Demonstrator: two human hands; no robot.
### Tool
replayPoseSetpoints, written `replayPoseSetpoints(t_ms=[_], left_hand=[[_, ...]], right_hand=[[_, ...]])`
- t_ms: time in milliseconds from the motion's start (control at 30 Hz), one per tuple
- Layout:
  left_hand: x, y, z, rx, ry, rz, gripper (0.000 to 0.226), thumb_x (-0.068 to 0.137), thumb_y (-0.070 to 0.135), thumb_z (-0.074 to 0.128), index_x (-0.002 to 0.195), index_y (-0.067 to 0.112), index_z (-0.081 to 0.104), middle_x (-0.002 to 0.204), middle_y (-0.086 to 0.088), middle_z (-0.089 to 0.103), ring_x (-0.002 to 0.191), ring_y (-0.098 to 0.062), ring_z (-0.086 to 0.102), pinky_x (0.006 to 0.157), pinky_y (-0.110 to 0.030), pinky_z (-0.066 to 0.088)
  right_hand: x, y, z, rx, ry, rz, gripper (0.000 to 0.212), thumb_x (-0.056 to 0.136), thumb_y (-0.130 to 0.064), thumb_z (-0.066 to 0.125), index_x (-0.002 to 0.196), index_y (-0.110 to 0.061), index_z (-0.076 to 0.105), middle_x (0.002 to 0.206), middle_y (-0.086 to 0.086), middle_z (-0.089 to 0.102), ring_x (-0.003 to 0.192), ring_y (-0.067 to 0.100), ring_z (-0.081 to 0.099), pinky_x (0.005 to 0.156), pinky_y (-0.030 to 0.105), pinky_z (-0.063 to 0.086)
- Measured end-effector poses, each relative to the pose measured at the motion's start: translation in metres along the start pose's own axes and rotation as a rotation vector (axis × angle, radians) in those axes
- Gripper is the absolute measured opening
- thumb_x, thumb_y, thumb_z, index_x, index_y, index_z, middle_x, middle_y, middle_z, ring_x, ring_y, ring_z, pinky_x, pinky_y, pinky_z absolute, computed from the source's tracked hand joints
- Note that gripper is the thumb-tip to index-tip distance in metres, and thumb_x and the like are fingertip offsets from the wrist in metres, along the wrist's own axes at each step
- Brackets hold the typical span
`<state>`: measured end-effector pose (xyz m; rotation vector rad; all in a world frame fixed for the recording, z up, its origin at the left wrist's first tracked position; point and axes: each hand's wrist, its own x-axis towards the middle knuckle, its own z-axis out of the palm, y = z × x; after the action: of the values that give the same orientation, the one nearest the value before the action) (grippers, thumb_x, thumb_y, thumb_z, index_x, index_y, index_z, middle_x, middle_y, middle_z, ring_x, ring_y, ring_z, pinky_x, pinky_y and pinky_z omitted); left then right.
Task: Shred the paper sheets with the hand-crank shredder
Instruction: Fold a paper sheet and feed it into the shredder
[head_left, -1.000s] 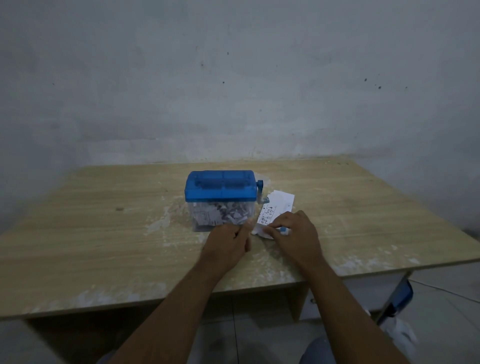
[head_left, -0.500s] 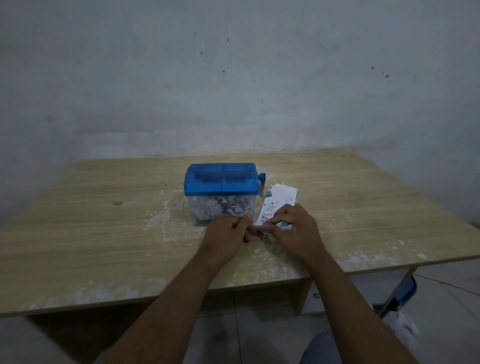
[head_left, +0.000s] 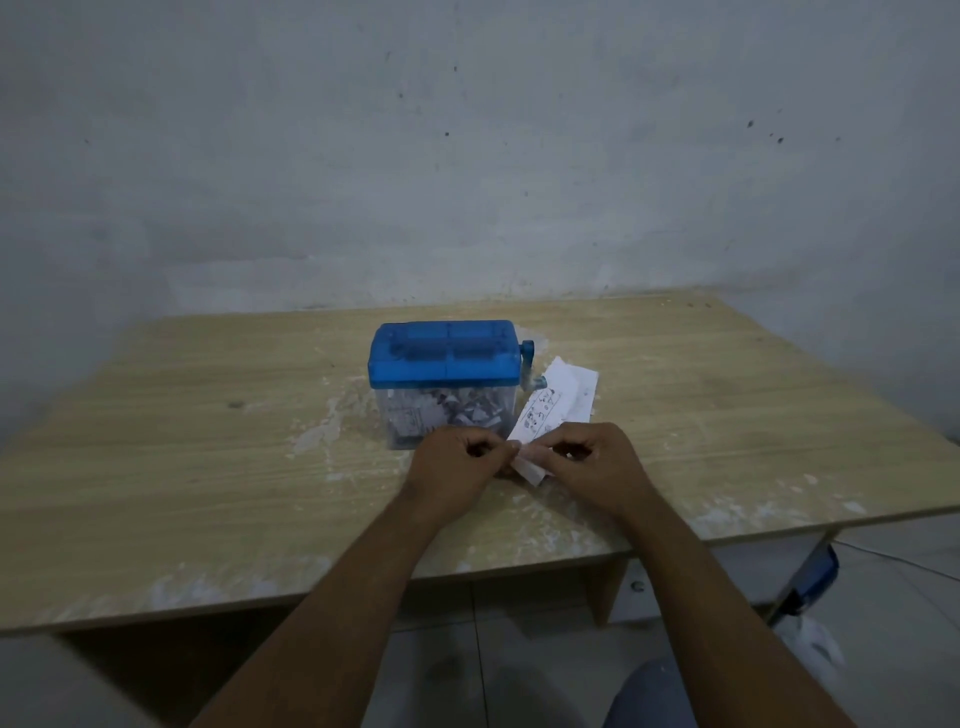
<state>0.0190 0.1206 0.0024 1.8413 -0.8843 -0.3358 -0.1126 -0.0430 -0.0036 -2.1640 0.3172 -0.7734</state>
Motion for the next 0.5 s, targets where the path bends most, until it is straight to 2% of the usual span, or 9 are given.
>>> replayPoseSetpoints(t_ms=[67,167,267,367,433,500], left_hand=[[-0.003,0.002,-0.002,-0.061,-0.033,-0.001,0.011,0.096,0.032,0.077,0.098,0.025,0.084,0.086,0.014,0.080,0.079,0.000,0.075,0.072,-0.014,0.055],[-0.010,0.004,-0.006,-0.113,-0.067,0.013,0.011,0.098,0.031,0.075,0.100,0.024,0.084,0.089,0.014,0.081,0.080,-0.001,0.074,0.069,-0.012,0.052],[-0.014,0.007,-0.009,-0.159,-0.066,0.058,0.013,0.100,0.029,0.072,0.106,0.023,0.081,0.089,0.009,0.080,0.077,-0.003,0.072,0.068,-0.016,0.053],[-0.020,0.014,-0.009,-0.267,-0.038,0.076,0.012,0.101,0.024,0.071,0.108,0.018,0.078,0.087,0.002,0.080,0.076,-0.007,0.073,0.067,-0.019,0.056],[-0.024,0.019,-0.006,-0.272,0.015,0.101,0.010,0.098,0.025,0.075,0.103,0.018,0.079,0.089,0.005,0.080,0.081,-0.007,0.075,0.072,-0.019,0.058],[-0.024,0.026,-0.005,-0.257,0.065,0.116,0.009,0.092,0.027,0.080,0.095,0.018,0.080,0.087,0.007,0.080,0.082,-0.006,0.075,0.073,-0.018,0.058]], right_hand=[[-0.001,-0.002,0.000,-0.083,0.079,0.029,0.017,0.093,-0.043,0.072,0.102,-0.035,0.084,0.086,-0.020,0.078,0.077,0.005,0.073,0.072,0.038,0.062],[-0.005,-0.010,0.000,-0.155,0.270,0.058,0.022,0.097,-0.044,0.069,0.114,-0.034,0.080,0.094,-0.015,0.079,0.070,0.000,0.072,0.064,0.034,0.064],[-0.006,-0.018,0.002,0.063,0.345,0.200,0.034,0.095,-0.042,0.074,0.128,-0.034,0.074,0.112,-0.006,0.078,0.076,0.006,0.076,0.061,0.034,0.065],[-0.007,-0.025,0.004,0.281,0.330,0.399,0.053,0.091,-0.044,0.078,0.141,-0.034,0.062,0.126,0.002,0.072,0.089,0.016,0.078,0.059,0.031,0.063],[-0.005,-0.035,0.002,0.449,0.337,0.443,0.050,0.091,-0.038,0.080,0.139,-0.034,0.064,0.127,0.008,0.071,0.095,0.024,0.077,0.062,0.032,0.063],[0.000,-0.052,-0.004,0.608,0.347,0.409,0.045,0.092,-0.025,0.080,0.133,-0.036,0.066,0.123,0.008,0.073,0.099,0.027,0.077,0.072,0.039,0.065]])
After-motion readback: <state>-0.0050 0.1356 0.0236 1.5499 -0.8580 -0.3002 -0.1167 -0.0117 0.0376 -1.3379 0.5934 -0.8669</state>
